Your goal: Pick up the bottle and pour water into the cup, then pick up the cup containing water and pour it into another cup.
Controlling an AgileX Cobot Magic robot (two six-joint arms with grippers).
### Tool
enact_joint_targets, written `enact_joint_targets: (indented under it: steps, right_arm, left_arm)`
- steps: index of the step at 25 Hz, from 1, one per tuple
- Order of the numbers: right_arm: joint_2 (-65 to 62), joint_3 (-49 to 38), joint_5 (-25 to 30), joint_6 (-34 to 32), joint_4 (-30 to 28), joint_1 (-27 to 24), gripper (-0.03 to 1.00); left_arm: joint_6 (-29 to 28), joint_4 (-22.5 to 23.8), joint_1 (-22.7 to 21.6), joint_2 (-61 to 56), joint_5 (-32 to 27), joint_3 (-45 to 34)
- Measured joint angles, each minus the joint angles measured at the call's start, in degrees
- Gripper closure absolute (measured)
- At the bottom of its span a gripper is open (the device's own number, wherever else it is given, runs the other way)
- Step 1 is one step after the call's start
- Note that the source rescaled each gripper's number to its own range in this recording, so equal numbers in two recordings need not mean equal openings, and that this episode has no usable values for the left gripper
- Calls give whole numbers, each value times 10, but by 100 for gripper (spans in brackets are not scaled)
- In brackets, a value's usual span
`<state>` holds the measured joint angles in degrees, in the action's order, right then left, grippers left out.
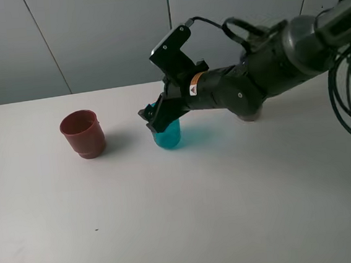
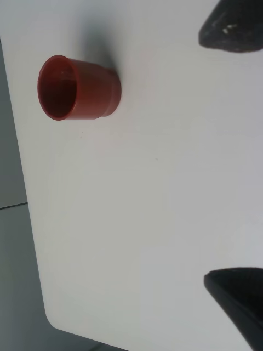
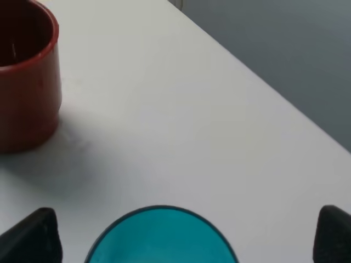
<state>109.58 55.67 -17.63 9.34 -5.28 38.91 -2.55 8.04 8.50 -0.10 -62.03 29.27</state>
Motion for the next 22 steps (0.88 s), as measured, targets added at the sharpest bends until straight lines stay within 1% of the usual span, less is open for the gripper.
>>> enact_joint_targets:
  steps: [2, 4, 6, 9, 12, 14, 15, 17, 20, 22]
  right_arm:
    - [-58, 0, 64, -1, 6, 0, -3]
    - [-126, 0, 125, -12, 36, 0, -3]
    - [-191, 0, 198, -27, 81, 0, -3]
    - [-268, -1, 344, -37, 123, -1, -3]
    - [-324, -5, 489, -46, 134, -17, -3]
    - [-362, -16, 553, -62, 136, -40, -3]
    - [-379, -23, 578, -76, 136, -56, -3]
    - [-425, -44, 610, -100, 136, -92, -3]
    - [-500, -78, 651, -114, 132, -159, -3]
    - [-558, -98, 670, -119, 114, -203, -3]
  left_arm:
    - [0, 0, 0, 0, 0, 0]
    - [0, 0, 0, 0, 0, 0]
    - [0, 0, 0, 0, 0, 0]
    - [-1, 0, 0, 0, 0, 0]
    - [-1, 0, 0, 0, 0, 0]
    - [-1, 0, 0, 0, 0, 0]
    - [-1, 0, 0, 0, 0, 0]
    - [-1, 0, 0, 0, 0, 0]
    - [-1, 0, 0, 0, 0, 0]
    - [-1, 0, 0, 0, 0, 0]
